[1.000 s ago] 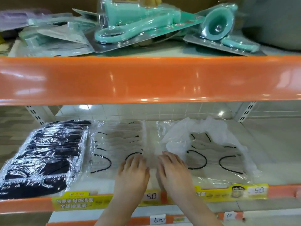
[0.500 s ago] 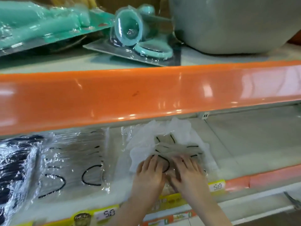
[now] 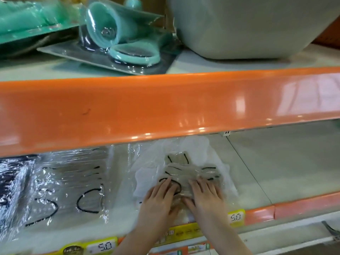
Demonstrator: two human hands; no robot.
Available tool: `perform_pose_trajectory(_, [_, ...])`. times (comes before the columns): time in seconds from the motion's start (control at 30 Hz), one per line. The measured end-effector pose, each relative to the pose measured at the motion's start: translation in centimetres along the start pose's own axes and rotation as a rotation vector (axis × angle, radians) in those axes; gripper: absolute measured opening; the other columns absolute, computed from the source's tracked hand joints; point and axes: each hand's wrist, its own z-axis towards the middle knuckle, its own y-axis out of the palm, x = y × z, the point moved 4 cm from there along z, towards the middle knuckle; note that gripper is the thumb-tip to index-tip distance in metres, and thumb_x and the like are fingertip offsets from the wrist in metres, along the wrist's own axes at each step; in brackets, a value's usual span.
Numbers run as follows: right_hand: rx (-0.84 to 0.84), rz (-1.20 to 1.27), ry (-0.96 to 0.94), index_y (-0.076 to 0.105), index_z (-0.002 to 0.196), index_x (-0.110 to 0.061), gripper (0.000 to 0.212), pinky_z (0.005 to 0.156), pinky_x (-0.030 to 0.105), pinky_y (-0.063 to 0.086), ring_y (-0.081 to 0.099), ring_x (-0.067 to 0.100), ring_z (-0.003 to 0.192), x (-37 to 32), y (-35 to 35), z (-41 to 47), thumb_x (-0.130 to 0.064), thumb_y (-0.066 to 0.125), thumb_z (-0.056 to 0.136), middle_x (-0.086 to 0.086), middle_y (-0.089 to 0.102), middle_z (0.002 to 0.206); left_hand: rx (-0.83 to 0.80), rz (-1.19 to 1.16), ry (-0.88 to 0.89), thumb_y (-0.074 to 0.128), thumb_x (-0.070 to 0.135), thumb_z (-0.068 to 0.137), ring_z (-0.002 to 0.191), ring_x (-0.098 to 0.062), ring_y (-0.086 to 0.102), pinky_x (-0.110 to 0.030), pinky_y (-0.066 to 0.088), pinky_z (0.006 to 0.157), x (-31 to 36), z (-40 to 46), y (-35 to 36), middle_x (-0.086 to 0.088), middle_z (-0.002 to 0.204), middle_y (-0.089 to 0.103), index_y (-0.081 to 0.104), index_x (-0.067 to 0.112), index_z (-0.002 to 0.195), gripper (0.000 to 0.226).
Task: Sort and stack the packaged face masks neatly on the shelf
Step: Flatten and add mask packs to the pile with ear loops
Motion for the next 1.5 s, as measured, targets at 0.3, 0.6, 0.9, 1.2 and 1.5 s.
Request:
perform_pose_trajectory(0.3, [-0.016, -0.001, 0.03, 0.069, 0.074, -0.016, 0.028, 0.057, 0.036, 0.054, 0.067, 0.026, 0.074, -0.3, -0.3, 1.3, -0.044, 0.073, 0.073, 0.001, 0.068, 0.074, 0.08, 0.084, -0.085, 0.049, 0.036, 0.081, 0.092, -0.01, 0.068, -0.023, 0.053, 0.074, 0.6, 1.0, -0.9, 0.008, 0.099, 0.07, 0.07, 0.023, 0.091, 0.027])
perform_pose_trajectory(0.6, [0.0, -0.049, -0.095, 0.068, 0.088, -0.011, 0.051, 0.063, 0.039, 0.054, 0.064, 0.031, 0.079, -0.4, -0.7, 0.4, -0.046, 0.084, 0.055, 0.009, 0.066, 0.091, 0.121, 0.247, 0.007, 0.089, 0.014, 0.049, 0.055, -0.018, 0.061, -0.027, 0.046, 0.05, 0.2, 2.5, -2.0, 0.004, 0.066, 0.06, 0.065, 0.019, 0.071, 0.033])
perform_pose_trajectory(0.9, [0.082, 0.109, -0.114, 0.07, 0.084, -0.019, 0.045, 0.052, 0.031, 0.053, 0.064, 0.02, 0.068, -1.2, -2.4, 1.2, 0.0, 0.08, 0.044, -0.003, 0.064, 0.076, 0.238, 0.252, 0.147, 0.082, 0.008, 0.058, 0.068, -0.02, 0.064, -0.029, 0.05, 0.059, 0.3, 1.9, -5.4, 0.001, 0.082, 0.067, 0.07, 0.015, 0.083, 0.028])
perform_pose_trajectory(1.2, [0.162, 0.205, -0.217, 0.069, 0.085, -0.023, 0.028, 0.059, 0.028, 0.05, 0.066, 0.018, 0.073, -6.8, -3.7, 2.0, -0.009, 0.068, 0.06, -0.007, 0.067, 0.082, 0.11, 0.31, 0.025, 0.087, 0.04, 0.051, 0.072, -0.019, 0.066, -0.03, 0.052, 0.062, -1.4, -0.7, -7.0, 0.002, 0.087, 0.067, 0.071, 0.017, 0.094, 0.051])
perform_pose_trajectory(1.5, [0.125, 0.314, -0.379, 0.062, 0.095, -0.024, 0.049, 0.066, 0.027, 0.049, 0.062, 0.018, 0.081, -14.2, -3.1, 1.3, -0.005, 0.07, 0.051, -0.007, 0.065, 0.093, 0.314, 0.323, -0.053, 0.048, 0.013, 0.069, 0.073, -0.022, 0.066, -0.032, 0.052, 0.06, -6.3, -4.6, -12.1, 0.003, 0.08, 0.067, 0.068, 0.017, 0.079, 0.023])
